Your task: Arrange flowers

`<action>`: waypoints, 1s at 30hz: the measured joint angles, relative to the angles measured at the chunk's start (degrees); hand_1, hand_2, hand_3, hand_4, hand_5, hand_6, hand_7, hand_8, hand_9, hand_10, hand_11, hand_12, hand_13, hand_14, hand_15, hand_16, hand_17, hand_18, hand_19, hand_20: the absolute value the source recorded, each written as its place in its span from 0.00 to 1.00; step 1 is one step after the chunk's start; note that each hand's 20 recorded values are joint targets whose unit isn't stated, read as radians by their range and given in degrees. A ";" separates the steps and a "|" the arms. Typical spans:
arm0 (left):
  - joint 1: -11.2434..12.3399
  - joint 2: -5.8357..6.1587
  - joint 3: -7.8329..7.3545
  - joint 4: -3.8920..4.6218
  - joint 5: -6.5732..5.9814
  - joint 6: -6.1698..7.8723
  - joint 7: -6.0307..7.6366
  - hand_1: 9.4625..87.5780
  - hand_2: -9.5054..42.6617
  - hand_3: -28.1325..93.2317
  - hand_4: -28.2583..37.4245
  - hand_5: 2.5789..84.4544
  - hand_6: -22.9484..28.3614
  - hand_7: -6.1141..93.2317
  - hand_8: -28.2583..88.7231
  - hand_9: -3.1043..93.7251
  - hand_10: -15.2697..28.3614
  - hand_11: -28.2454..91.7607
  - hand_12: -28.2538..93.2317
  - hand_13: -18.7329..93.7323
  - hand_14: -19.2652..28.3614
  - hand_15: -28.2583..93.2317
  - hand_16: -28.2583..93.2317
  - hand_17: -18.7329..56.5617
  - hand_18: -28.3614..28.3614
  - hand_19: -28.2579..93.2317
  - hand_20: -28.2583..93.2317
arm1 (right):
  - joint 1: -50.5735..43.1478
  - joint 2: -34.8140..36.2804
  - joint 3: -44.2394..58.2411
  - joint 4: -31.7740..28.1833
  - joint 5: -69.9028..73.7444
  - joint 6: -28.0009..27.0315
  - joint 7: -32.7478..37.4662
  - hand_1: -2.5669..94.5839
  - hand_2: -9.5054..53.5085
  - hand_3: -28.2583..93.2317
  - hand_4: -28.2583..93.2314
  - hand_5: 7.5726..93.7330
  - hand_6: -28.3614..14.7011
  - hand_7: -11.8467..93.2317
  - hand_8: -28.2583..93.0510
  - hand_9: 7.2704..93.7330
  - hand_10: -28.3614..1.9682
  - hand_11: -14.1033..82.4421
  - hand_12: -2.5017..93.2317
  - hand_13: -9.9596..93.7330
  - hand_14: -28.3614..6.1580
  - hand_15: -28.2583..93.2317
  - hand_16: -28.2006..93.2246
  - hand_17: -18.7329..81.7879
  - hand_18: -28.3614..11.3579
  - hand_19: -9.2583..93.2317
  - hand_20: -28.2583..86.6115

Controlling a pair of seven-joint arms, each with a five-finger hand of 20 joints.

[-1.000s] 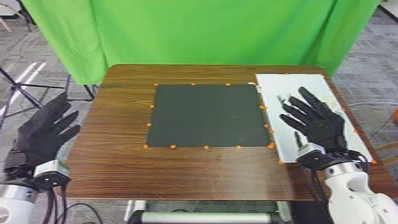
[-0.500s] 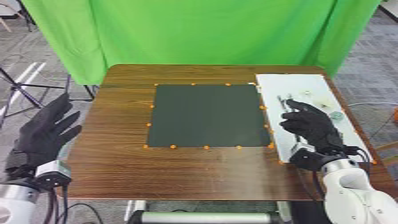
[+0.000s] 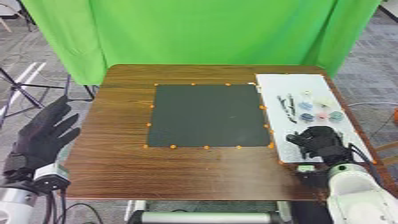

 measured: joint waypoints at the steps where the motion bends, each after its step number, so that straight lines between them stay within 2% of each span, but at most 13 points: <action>1: 0.16 -0.03 -0.08 -0.05 0.00 0.02 0.00 0.19 0.14 0.80 0.01 0.22 0.47 0.24 0.16 0.19 0.55 0.32 0.39 0.27 0.65 0.38 0.29 0.07 0.81 0.53 0.31 | -0.38 0.51 -0.16 -0.15 -2.90 0.00 0.60 0.50 0.00 0.61 0.00 0.59 0.70 0.63 0.07 0.65 0.60 0.77 0.48 0.63 0.51 0.89 0.52 0.39 0.21 0.85 0.70; 6: 0.42 -0.06 -0.25 -0.10 0.00 0.04 -0.01 0.19 0.14 0.80 0.01 0.22 0.47 0.24 0.16 0.19 0.55 0.32 0.39 0.27 0.65 0.38 0.29 0.07 0.81 0.53 0.31 | -0.35 1.84 -0.92 -0.47 -14.85 -3.50 3.71 0.38 0.00 0.77 0.00 0.56 0.69 0.63 0.07 0.59 0.58 0.80 0.50 0.61 0.49 0.89 0.51 0.38 0.22 0.85 0.70; 8: 0.32 -0.04 -0.18 -0.10 0.00 0.02 -0.04 0.19 0.14 0.80 0.01 0.22 0.47 0.24 0.16 0.19 0.55 0.32 0.39 0.27 0.65 0.38 0.29 0.07 0.81 0.53 0.31 | -0.17 2.03 -1.07 -0.45 -20.37 -6.79 4.57 0.37 0.00 0.78 0.00 0.56 0.69 0.63 0.07 0.58 0.58 0.80 0.50 0.60 0.49 0.89 0.51 0.37 0.21 0.84 0.70; 11: 0.19 0.01 -0.10 -0.09 0.00 0.02 -0.06 0.19 0.14 0.80 0.01 0.22 0.47 0.24 0.16 0.19 0.55 0.32 0.39 0.27 0.65 0.38 0.29 0.07 0.81 0.53 0.31 | -0.14 2.08 -1.23 -0.19 -29.26 -10.18 5.20 0.37 0.00 0.78 0.00 0.57 0.69 0.63 0.07 0.59 0.53 0.78 0.49 0.60 0.48 0.89 0.51 0.37 0.21 0.84 0.70; 15: 0.18 0.06 -0.09 -0.08 -0.01 0.03 -0.06 0.19 0.14 0.80 0.01 0.22 0.47 0.24 0.16 0.19 0.55 0.32 0.39 0.27 0.65 0.38 0.29 0.07 0.81 0.53 0.31 | -0.20 2.16 -1.28 0.45 -38.14 -11.11 5.38 0.40 0.00 0.73 0.00 0.58 0.69 0.63 0.07 0.60 0.52 0.78 0.49 0.60 0.48 0.89 0.51 0.37 0.21 0.84 0.70; 20: 0.18 0.13 -0.09 -0.07 -0.03 0.03 -0.12 0.19 0.14 0.80 0.01 0.22 0.47 0.24 0.16 0.19 0.55 0.32 0.39 0.27 0.65 0.38 0.29 0.07 0.81 0.53 0.31 | -0.20 2.24 -1.20 0.71 -36.73 -14.07 5.50 0.45 0.00 0.63 0.00 0.56 0.67 0.62 0.07 0.58 0.51 0.78 0.49 0.60 0.46 0.89 0.50 0.36 0.20 0.84 0.70; 25: 0.18 0.14 -0.09 -0.06 -0.03 0.02 -0.18 0.19 0.14 0.80 0.01 0.22 0.47 0.24 0.16 0.19 0.55 0.32 0.39 0.27 0.65 0.38 0.29 0.07 0.81 0.53 0.31 | -0.17 2.00 -1.61 1.25 -33.94 -18.95 5.72 0.42 0.00 0.66 0.00 0.55 0.66 0.62 0.07 0.57 0.50 0.78 0.49 0.59 0.45 0.89 0.49 0.36 0.20 0.83 0.70; 30: 0.18 0.15 -0.05 -0.06 -0.03 0.02 -0.22 0.19 0.14 0.80 0.01 0.22 0.47 0.24 0.16 0.19 0.55 0.32 0.39 0.27 0.65 0.38 0.29 0.07 0.82 0.53 0.31 | 0.03 1.52 -2.82 2.64 -33.87 -19.55 5.79 0.40 0.00 0.66 0.00 0.55 0.66 0.61 0.08 0.56 0.49 0.78 0.49 0.59 0.44 0.89 0.49 0.35 0.20 0.83 0.70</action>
